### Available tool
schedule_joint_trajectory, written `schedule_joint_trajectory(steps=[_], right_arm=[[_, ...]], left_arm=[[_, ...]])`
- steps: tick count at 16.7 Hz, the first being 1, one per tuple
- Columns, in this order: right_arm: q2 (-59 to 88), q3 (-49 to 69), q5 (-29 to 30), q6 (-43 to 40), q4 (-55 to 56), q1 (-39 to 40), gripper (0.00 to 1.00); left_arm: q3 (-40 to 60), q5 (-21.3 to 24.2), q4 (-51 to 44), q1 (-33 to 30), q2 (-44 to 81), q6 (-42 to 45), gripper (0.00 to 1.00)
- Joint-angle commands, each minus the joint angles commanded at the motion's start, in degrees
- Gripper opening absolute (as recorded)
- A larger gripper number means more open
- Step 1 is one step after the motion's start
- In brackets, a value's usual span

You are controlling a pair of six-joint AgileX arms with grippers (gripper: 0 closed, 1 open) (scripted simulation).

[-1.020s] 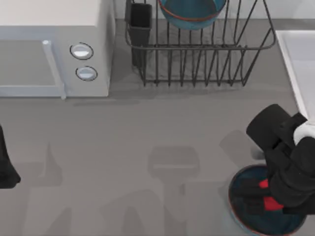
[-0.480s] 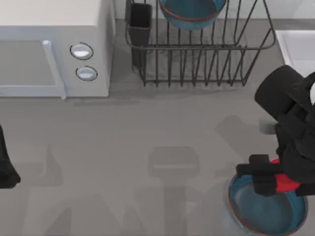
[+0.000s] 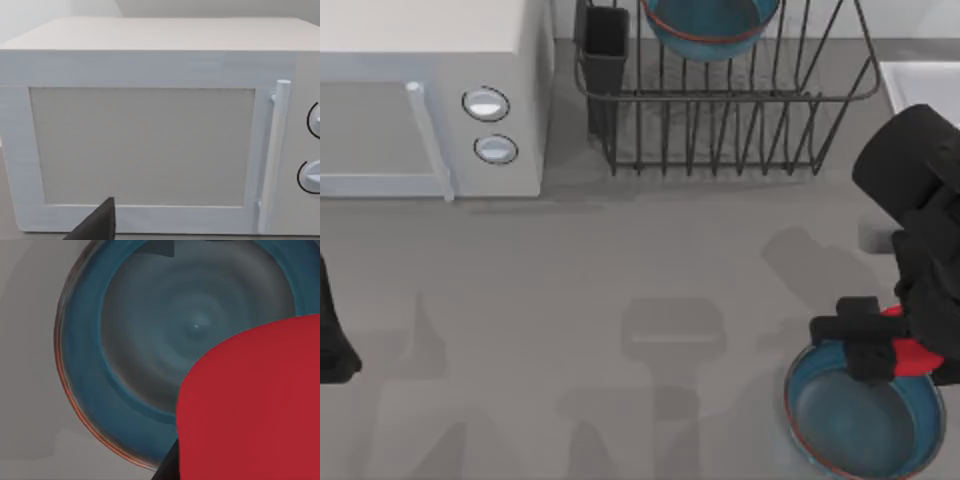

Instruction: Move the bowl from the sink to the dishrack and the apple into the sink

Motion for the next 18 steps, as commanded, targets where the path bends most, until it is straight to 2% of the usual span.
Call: schedule_joint_trajectory(steps=[4, 8, 12, 18], right_arm=[[0.95, -0.62, -1.51, -1.33, 5.86, -3.39, 0.00], [3.07, -2.58, -5.48, -5.03, 20.20, -11.13, 0.00], [5.00, -6.62, -11.09, -10.37, 39.70, -21.88, 0.00], [6.56, -15.33, -20.20, -19.57, 75.72, -40.78, 0.00]], left_arm=[[0.00, 0.00, 0.00, 0.00, 0.00, 0.00, 1.00], [0.00, 0.00, 0.00, 0.00, 0.00, 0.00, 1.00], [0.00, 0.00, 0.00, 0.00, 0.00, 0.00, 1.00], [0.00, 0.00, 0.00, 0.00, 0.00, 0.00, 1.00]])
